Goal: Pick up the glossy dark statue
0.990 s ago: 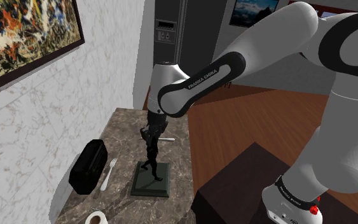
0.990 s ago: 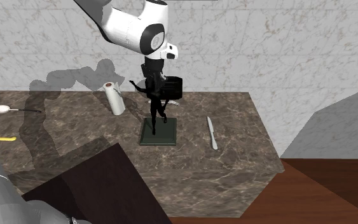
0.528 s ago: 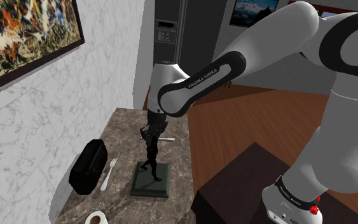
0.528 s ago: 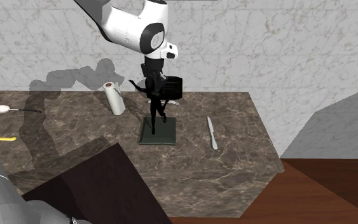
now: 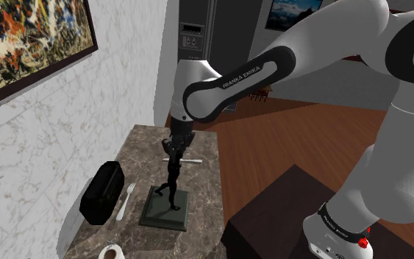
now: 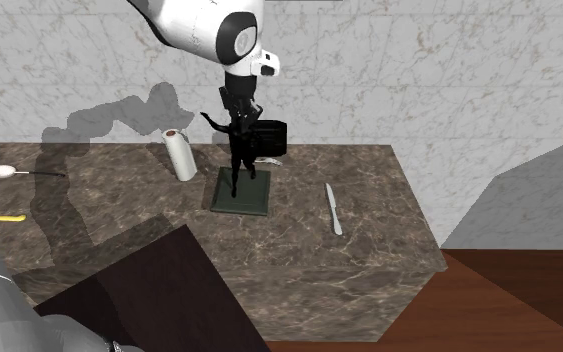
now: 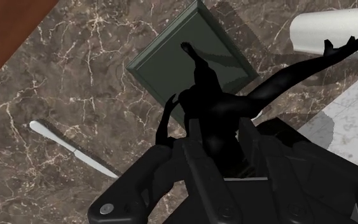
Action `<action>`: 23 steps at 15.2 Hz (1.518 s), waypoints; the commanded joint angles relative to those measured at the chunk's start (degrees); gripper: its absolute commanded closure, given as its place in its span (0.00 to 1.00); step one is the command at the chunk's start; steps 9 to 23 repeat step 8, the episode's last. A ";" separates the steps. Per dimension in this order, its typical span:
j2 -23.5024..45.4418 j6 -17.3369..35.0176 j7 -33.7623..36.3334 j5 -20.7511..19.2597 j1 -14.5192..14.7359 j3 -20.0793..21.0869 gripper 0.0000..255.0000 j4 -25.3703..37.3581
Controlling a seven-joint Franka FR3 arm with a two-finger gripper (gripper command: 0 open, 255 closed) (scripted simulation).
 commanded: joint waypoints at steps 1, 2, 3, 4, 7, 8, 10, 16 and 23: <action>-1.00 -1.39 -0.02 0.23 -0.13 0.07 1.00 0.49; -1.45 -2.09 -0.01 0.33 -0.18 0.09 1.00 0.75; -1.89 -2.78 0.01 0.42 -0.22 0.12 1.00 1.02; -2.32 -3.48 0.03 0.51 -0.27 0.14 1.00 1.31; -3.22 -5.00 0.08 0.69 -0.36 0.18 1.00 1.95; -3.21 -5.00 0.08 0.69 -0.36 0.18 1.00 1.96; -3.21 -5.00 0.08 0.69 -0.36 0.18 1.00 1.96; -3.21 -5.00 0.08 0.69 -0.36 0.18 1.00 1.96; -3.21 -5.00 0.08 0.69 -0.36 0.18 1.00 1.96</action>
